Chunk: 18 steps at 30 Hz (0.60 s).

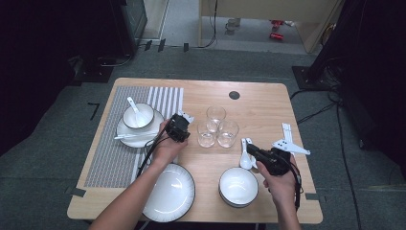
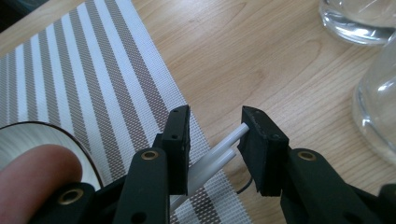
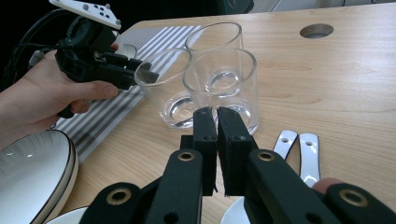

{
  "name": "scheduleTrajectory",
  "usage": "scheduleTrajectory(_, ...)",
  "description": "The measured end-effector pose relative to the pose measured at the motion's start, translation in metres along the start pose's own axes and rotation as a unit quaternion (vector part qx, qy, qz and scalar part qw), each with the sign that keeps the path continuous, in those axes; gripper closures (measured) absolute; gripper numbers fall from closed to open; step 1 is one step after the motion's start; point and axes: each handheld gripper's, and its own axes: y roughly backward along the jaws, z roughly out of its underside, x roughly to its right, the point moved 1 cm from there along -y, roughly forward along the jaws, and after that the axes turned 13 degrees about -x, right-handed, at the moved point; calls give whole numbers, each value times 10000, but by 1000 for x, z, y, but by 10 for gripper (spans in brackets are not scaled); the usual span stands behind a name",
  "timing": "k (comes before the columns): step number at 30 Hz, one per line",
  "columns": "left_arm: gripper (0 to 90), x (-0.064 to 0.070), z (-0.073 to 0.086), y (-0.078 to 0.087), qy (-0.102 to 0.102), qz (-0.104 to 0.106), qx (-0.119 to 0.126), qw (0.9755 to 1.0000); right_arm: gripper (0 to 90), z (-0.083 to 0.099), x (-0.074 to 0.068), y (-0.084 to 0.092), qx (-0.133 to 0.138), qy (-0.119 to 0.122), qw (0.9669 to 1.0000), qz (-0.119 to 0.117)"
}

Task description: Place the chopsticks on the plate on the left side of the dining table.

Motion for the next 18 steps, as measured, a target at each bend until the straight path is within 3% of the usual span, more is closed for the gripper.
scheduleTrajectory(18,594,-4,8,5,-126,-287,28,9995,866,0,-1,-2,-28,28,10000,-3)
